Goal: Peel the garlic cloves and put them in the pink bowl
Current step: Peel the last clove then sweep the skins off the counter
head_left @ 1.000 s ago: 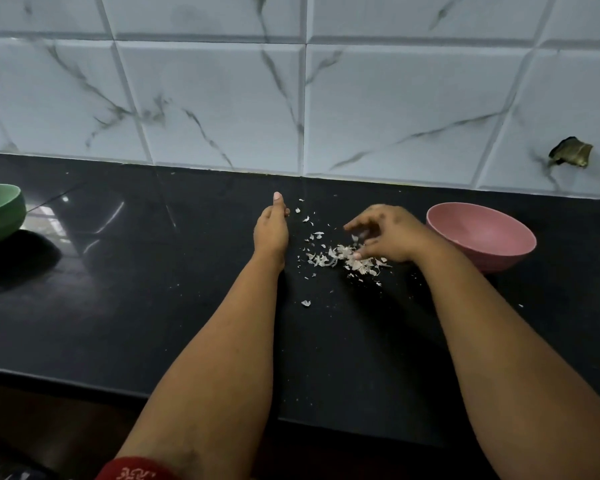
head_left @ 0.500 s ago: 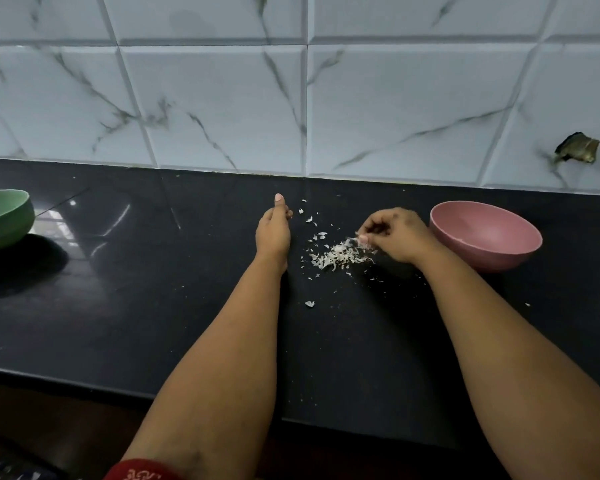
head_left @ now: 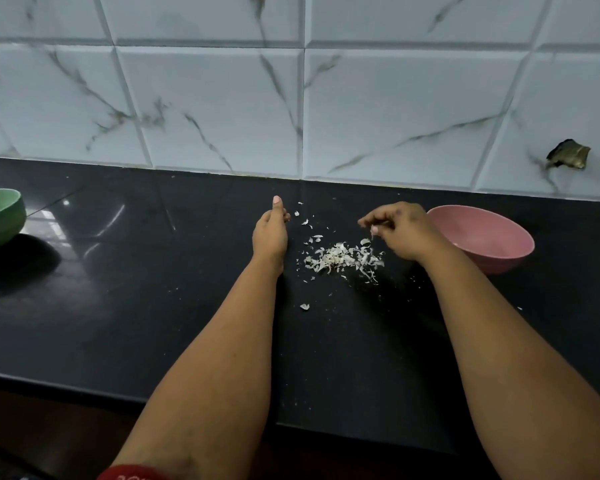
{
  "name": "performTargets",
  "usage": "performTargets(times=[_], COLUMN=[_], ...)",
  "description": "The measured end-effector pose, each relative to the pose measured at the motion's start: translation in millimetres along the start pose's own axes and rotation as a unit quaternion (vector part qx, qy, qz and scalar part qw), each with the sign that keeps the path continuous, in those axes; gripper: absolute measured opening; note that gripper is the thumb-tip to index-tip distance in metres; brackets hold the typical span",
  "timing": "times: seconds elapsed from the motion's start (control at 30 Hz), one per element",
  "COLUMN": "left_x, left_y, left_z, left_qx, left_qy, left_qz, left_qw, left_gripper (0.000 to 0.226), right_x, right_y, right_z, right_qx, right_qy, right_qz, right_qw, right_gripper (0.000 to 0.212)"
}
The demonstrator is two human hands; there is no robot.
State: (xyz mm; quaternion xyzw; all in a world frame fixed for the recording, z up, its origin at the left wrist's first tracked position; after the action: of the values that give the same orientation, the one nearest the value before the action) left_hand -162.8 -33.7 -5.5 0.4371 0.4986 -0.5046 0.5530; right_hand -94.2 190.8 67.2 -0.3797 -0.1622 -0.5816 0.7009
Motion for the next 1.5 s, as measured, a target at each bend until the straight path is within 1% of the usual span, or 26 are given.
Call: performTargets(times=[0.03,0.1,0.17,0.23,0.3,0.37,0.47,0.53,0.67,0.7,0.77,0.83,0.93,1.0,1.1,1.17,1.23,1.3,1.37,1.43,1.5], left_x=[-0.5,-1.0,-2.1,-3.0,-4.1,-4.6,-5.5,-6.5,-8.8,-12.1,-22.3,-32.3,-40.4,-41.0,-39.8,-40.2,-40.4,-37.5,-33.9,-32.3,-32.2], left_y=[0.4,1.5,2.9,4.1,5.0,6.1,6.8,8.5,13.3,15.3,18.2,25.6,40.4,46.1,48.4,47.7,47.6,46.6,44.7,42.2,41.3], left_z=[0.2,0.0,0.1,0.8,0.9,0.9,1.5,2.0,1.2,1.1,-3.5,-18.1,-40.3,-49.0,-53.3,-52.1,-50.8,-49.5,-45.6,-42.7,-41.6], left_qx=[-0.001,-0.001,-0.002,-0.005,-0.005,-0.007,-0.008,-0.006,-0.001,-0.002,0.008,0.043,0.07,0.068,0.069,0.071,0.077,0.084,0.072,0.056,0.051], left_qy=[0.001,0.003,0.005,0.005,0.006,0.006,0.007,0.006,-0.018,-0.045,-0.121,-0.173,-0.206,-0.215,-0.198,-0.172,-0.139,-0.085,-0.057,-0.062,-0.065], left_qz=[0.0,0.001,0.002,0.001,0.0,0.002,0.002,0.007,0.004,-0.013,-0.081,-0.145,-0.199,-0.215,-0.214,-0.203,-0.186,-0.156,-0.129,-0.123,-0.122], left_qw=[1.0,1.0,1.0,1.0,1.0,1.0,1.0,1.0,1.0,0.999,0.989,0.973,0.956,0.95,0.954,0.961,0.97,0.981,0.987,0.989,0.989], left_gripper=[0.039,0.039,0.039,0.039,0.039,0.039,0.039,0.038,0.032,0.028,0.023,0.021,0.018,0.019,0.014,0.011,0.009,0.008,0.009,0.014,0.017], right_x=[-7.4,-19.0,-26.2,-27.7,-26.2,-24.0,-13.5,-6.9,-4.2,-3.8,-3.5,-4.9,-2.2,1.1,6.6,11.7,17.7,20.6,15.7,9.0,8.6], right_y=[0.4,1.5,-2.6,-7.7,-10.1,-7.6,-4.2,-2.2,2.0,1.8,1.0,0.7,2.4,3.9,7.9,10.5,10.8,9.9,8.6,8.7,9.0], right_z=[-3.9,-21.9,-34.9,-37.0,-38.1,-36.9,-22.4,-15.9,-13.8,-12.5,-11.3,-12.2,-17.3,-20.4,-22.1,-21.1,-19.9,-20.8,-23.9,-24.5,-18.7], right_qx=[-0.009,0.022,0.047,0.047,0.046,0.035,-0.024,-0.034,-0.032,-0.039,-0.05,-0.058,-0.07,-0.071,-0.079,-0.094,-0.1,-0.091,-0.078,-0.073,-0.105], right_qy=[0.011,0.034,0.042,0.055,0.076,0.066,0.031,0.021,0.01,0.009,0.004,-0.022,-0.04,-0.047,-0.091,-0.107,-0.115,-0.118,-0.118,-0.125,-0.135], right_qz=[-0.009,-0.024,-0.034,-0.045,-0.038,-0.03,0.01,0.029,0.029,0.028,0.019,0.0,-0.014,-0.019,-0.022,-0.017,-0.004,-0.001,-0.029,-0.066,-0.069], right_qw=[1.0,0.999,0.997,0.996,0.995,0.997,0.999,0.999,0.999,0.999,0.999,0.998,0.997,0.996,0.992,0.99,0.988,0.989,0.99,0.987,0.983], right_gripper=[0.03,0.031,0.026,0.021,0.026,0.021,0.002,0.003,0.004,0.005,0.006,0.009,0.021,0.018,0.008,0.008,0.011,0.018,0.029,0.036,0.027])
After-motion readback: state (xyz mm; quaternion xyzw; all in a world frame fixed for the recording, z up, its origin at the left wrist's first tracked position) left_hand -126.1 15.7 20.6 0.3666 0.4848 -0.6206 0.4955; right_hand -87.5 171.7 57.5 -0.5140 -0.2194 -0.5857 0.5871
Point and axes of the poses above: each hand's wrist, its own y-axis away from the middle knuckle, its own z-axis out of the back of the hand, x = y × z, the point moved 8 cm from there along -y, towards the middle knuckle, and after that the axes turned 12 degrees about -y, right-handed, at the moved point
